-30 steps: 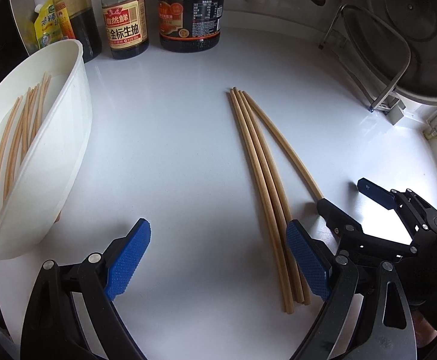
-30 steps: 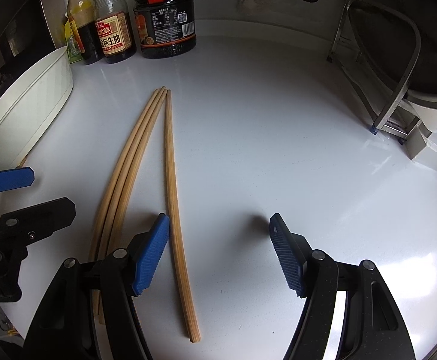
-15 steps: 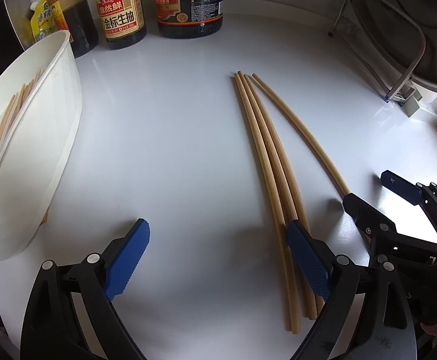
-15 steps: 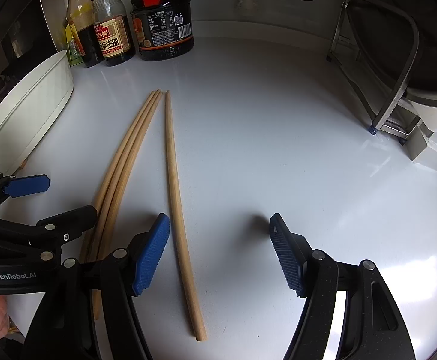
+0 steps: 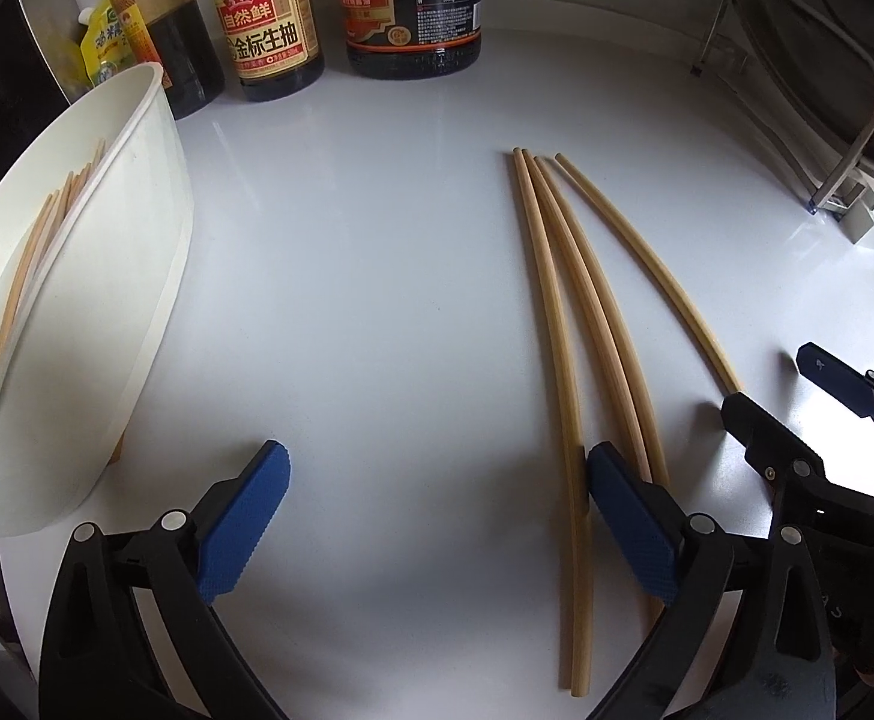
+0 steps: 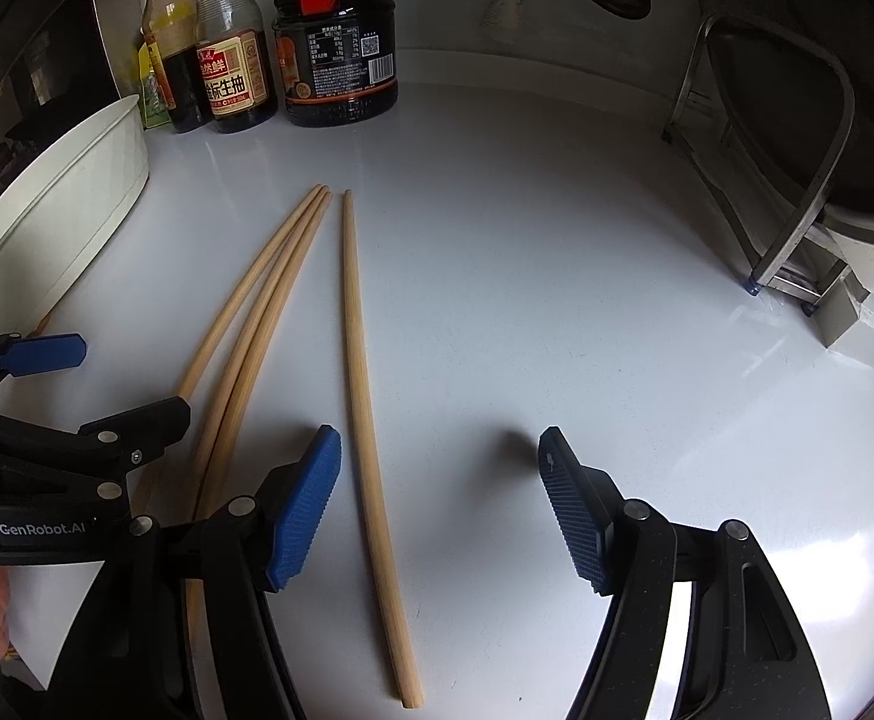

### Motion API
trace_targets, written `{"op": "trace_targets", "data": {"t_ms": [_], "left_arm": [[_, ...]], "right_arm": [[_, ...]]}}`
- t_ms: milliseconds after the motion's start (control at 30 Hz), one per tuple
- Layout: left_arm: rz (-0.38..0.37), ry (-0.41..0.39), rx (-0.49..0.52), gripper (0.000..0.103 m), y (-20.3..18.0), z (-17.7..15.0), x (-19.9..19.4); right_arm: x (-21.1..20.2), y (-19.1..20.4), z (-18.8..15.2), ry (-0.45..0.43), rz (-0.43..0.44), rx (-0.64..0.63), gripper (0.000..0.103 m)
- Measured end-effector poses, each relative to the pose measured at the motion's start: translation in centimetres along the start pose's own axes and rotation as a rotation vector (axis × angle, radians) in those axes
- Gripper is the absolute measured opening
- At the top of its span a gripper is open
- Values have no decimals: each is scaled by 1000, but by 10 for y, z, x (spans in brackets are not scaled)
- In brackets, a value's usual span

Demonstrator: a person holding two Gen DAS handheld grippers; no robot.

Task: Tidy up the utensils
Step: 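Close the left gripper on one chopstick while the right gripper grasps another, then carry the chopstick in the left gripper over the basin while the right gripper carries its own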

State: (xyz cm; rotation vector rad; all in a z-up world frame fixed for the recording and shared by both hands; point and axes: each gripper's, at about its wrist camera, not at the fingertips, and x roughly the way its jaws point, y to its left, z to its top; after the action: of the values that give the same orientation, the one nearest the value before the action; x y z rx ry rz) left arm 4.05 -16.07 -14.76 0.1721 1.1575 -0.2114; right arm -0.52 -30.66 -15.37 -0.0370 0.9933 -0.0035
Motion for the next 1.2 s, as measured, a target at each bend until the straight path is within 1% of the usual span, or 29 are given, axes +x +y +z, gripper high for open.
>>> {"op": "trace_targets", "data": {"t_ms": [133,267,300,333,367,433,467,500,533,600,633,667,700,733,900,1000,1100,1200], "left_arm": [[1,-4,-12,98,2,1,-1],[-14,-8,-7,96,1,2,0],[-16,-10,3,94,0,1,-1],[-20,-18,10,88,-1,1,-2],[-23,-27,17,85,-3,0,-4],[-30,-40,33,69,-7,-1,-8],[-37,-44,43,66,-9,-1,-9],[-43,-46,54,58,-12,-1,-10],[-47,-48,66,54,-14,-1,-11],[-55,-48,78,34,-17,-1,-14],[-57,-48,83,23,-18,-1,-14],[-59,-46,86,19,-19,0,-14],[-62,-43,87,9,-18,0,-14],[-67,-38,85,7,-17,1,-14],[-86,-8,66,7,-9,4,-15],[-108,-22,57,7,-3,4,-26],[-147,-32,36,7,4,8,-43],[-169,-70,29,7,15,15,-68]], "right_arm": [[1,0,1,-1,17,0,65],[0,2,2,-9,35,-30,59],[0,3,2,-9,40,-35,57],[0,4,2,-10,42,-41,53],[0,6,3,-10,47,-47,49],[-1,9,4,-8,53,-63,44],[-1,11,4,-5,58,-69,42],[-1,12,5,-2,67,-74,41],[-1,14,6,0,73,-80,38],[-1,17,6,4,84,-92,29],[-2,19,7,6,86,-102,13],[-2,21,7,12,82,-112,6],[-2,22,8,16,81,-116,6],[-2,22,8,20,87,-112,6],[-5,16,8,33,112,-53,6],[-15,12,10,20,126,-5,6],[-27,11,17,7,148,52,6],[-45,16,27,-21,152,77,6]]}}
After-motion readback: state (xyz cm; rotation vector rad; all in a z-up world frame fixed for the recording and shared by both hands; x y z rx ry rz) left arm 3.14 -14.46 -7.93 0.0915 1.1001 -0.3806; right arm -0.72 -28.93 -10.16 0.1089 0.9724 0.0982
